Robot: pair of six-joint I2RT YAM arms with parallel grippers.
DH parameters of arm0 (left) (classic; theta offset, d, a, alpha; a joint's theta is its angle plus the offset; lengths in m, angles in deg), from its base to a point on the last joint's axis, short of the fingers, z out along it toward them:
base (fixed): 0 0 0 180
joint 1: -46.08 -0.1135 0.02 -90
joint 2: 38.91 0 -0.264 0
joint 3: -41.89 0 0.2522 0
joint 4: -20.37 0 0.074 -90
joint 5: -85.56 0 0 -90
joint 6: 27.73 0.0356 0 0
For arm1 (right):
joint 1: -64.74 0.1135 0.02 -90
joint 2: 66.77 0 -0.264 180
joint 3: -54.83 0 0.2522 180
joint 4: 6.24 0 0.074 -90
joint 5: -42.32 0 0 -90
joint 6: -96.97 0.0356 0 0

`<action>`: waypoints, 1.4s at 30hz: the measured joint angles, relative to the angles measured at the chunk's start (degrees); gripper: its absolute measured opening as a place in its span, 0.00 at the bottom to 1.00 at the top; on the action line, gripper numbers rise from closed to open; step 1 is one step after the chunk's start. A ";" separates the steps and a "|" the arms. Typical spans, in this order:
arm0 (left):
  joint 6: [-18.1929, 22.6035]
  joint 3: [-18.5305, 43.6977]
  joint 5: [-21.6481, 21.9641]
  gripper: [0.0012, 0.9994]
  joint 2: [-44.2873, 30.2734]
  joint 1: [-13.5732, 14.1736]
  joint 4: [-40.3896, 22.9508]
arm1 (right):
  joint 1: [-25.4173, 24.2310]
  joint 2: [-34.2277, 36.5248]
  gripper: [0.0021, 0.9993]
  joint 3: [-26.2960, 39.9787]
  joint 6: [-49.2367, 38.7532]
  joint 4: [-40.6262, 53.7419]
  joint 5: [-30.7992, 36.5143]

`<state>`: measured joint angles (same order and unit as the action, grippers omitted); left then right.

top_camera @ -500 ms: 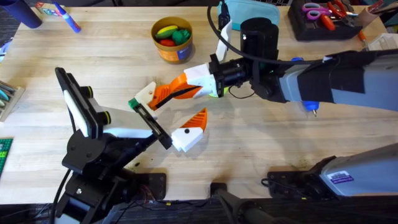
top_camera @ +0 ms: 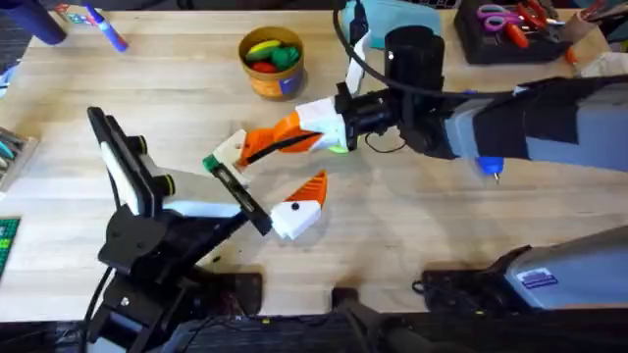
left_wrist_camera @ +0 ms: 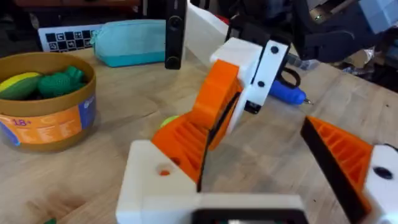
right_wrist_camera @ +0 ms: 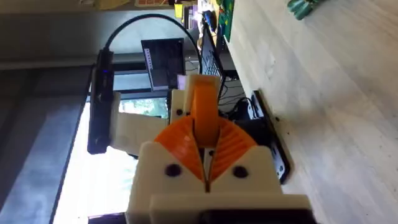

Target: Pick up the gripper from the table and insert it into the empty holder that is missing its gripper. Then pick up a screw, insert it into the mounting hole, and use the screwdriver to tighten it. Finally, clean up the table by picking up the vegetable and placing it into the bucket.

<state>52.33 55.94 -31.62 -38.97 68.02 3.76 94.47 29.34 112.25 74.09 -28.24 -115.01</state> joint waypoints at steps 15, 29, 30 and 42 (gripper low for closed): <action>0.01 0.00 -2.66 0.99 0.00 -0.06 0.26 | 0.15 0.00 0.02 0.00 -4.45 0.33 -0.56; 0.48 -0.02 -9.68 0.99 0.01 -0.46 0.42 | -0.04 0.00 0.02 0.00 -8.15 2.39 -3.48; 0.48 -0.02 -10.03 0.99 0.00 -0.48 0.49 | -0.04 0.00 0.02 0.00 -8.34 2.39 -3.53; 0.31 -0.09 -10.18 0.99 0.00 -1.29 0.44 | 1.24 0.00 0.02 0.00 -9.13 2.25 -0.62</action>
<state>52.65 55.86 -41.80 -38.97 66.73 4.19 95.72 29.34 112.25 64.96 -26.00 -115.63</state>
